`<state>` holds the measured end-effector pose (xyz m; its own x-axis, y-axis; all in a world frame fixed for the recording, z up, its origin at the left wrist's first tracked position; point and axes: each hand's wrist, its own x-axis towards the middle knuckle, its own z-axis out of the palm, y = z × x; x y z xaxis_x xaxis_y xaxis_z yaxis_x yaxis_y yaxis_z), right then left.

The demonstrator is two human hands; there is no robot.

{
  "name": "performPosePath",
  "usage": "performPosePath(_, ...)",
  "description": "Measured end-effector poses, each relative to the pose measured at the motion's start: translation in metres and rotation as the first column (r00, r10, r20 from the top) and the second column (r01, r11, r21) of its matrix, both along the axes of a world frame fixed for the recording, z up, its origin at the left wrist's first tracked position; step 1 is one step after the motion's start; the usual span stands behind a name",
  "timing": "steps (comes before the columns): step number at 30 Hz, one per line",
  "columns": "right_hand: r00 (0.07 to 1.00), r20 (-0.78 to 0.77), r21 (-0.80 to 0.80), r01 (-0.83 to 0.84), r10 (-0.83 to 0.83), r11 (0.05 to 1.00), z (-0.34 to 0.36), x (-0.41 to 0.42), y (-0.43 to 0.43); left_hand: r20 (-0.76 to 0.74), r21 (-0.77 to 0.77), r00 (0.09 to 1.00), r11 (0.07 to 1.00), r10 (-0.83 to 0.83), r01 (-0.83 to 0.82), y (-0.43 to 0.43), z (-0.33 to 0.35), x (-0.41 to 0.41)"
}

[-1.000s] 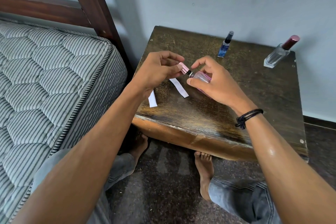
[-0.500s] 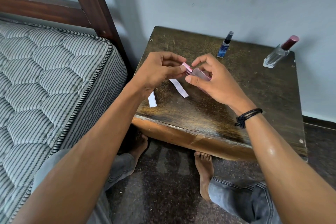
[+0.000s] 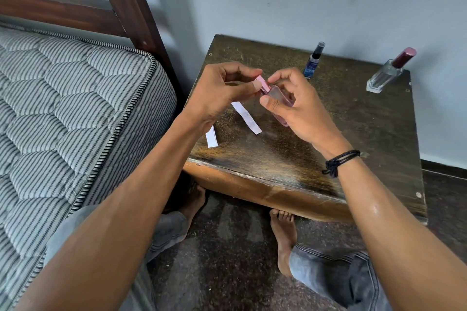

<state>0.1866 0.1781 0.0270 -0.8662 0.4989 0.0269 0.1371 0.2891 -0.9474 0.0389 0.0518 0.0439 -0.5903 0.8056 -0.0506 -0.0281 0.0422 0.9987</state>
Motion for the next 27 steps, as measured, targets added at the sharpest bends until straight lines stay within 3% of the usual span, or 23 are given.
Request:
performPosePath(13, 0.992, -0.096, -0.039, 0.072, -0.076, 0.997, 0.002, 0.0, -0.004, -0.084, 0.064, 0.995, 0.997, 0.046, -0.041, 0.005, -0.007, 0.012)
performPosePath(21, 0.984, -0.167, -0.198, 0.023, -0.057, 0.98, 0.012, -0.01, -0.003, -0.074, 0.162, 0.997, 0.987, 0.03, -0.018, 0.003, 0.007, 0.004)
performPosePath(27, 0.965, -0.243, -0.305, 0.023, -0.101, 0.952, 0.016, -0.022, -0.007, -0.044, 0.108, 0.999, 0.994, -0.022, 0.026, -0.005, 0.013, -0.009)
